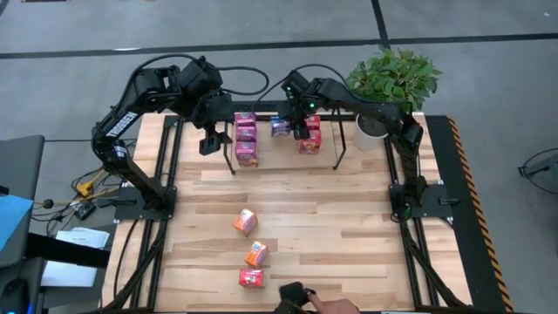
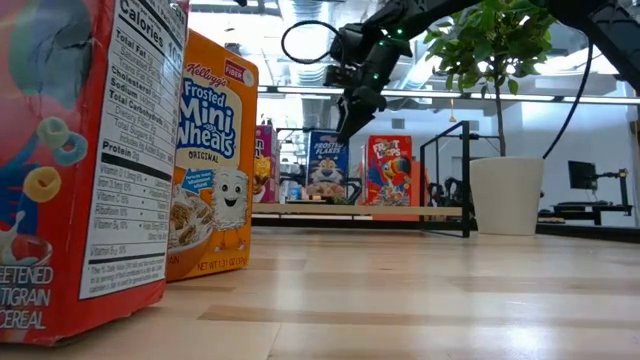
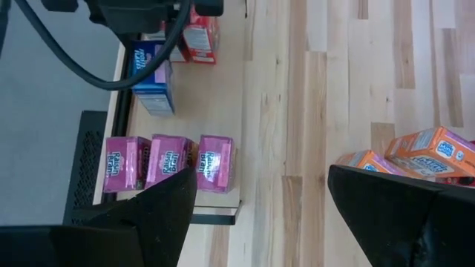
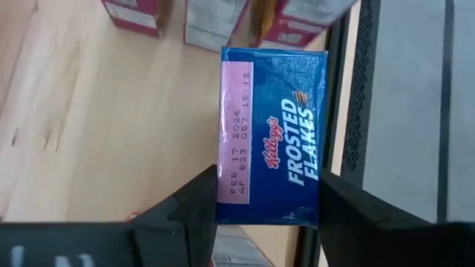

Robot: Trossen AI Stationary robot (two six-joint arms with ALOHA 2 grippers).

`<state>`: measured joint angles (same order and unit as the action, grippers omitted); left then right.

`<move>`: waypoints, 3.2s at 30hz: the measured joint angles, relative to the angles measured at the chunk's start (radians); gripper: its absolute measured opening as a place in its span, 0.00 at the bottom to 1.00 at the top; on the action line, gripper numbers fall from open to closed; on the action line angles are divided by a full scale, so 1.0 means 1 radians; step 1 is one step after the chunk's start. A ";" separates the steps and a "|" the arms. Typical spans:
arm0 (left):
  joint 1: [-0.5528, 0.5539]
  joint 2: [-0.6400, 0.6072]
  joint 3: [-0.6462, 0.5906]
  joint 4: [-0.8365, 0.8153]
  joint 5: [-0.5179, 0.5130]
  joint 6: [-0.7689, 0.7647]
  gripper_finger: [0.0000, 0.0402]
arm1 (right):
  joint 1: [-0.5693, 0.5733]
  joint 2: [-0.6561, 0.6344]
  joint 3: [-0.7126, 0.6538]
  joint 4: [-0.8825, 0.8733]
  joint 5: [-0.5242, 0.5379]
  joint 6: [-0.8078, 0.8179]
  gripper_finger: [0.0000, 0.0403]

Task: Stack cereal on shelf
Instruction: Put the blue cereal box on the shelf

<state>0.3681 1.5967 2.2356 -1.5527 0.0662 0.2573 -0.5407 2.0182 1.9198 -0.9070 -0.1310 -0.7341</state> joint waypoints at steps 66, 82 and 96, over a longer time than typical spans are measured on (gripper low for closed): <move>0.000 0.000 0.000 0.000 -0.003 -0.008 0.74 | 0.001 0.048 0.022 0.072 0.027 0.125 0.58; 0.000 0.000 0.000 0.000 -0.003 -0.009 0.74 | 0.001 0.048 0.022 0.039 -0.027 0.163 0.60; 0.000 0.000 0.000 0.000 -0.003 -0.016 0.74 | 0.004 0.047 0.031 0.048 0.038 0.116 0.70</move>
<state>0.3679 1.5970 2.2355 -1.5528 0.0637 0.2413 -0.5364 2.0652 1.9507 -0.8588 -0.0926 -0.6180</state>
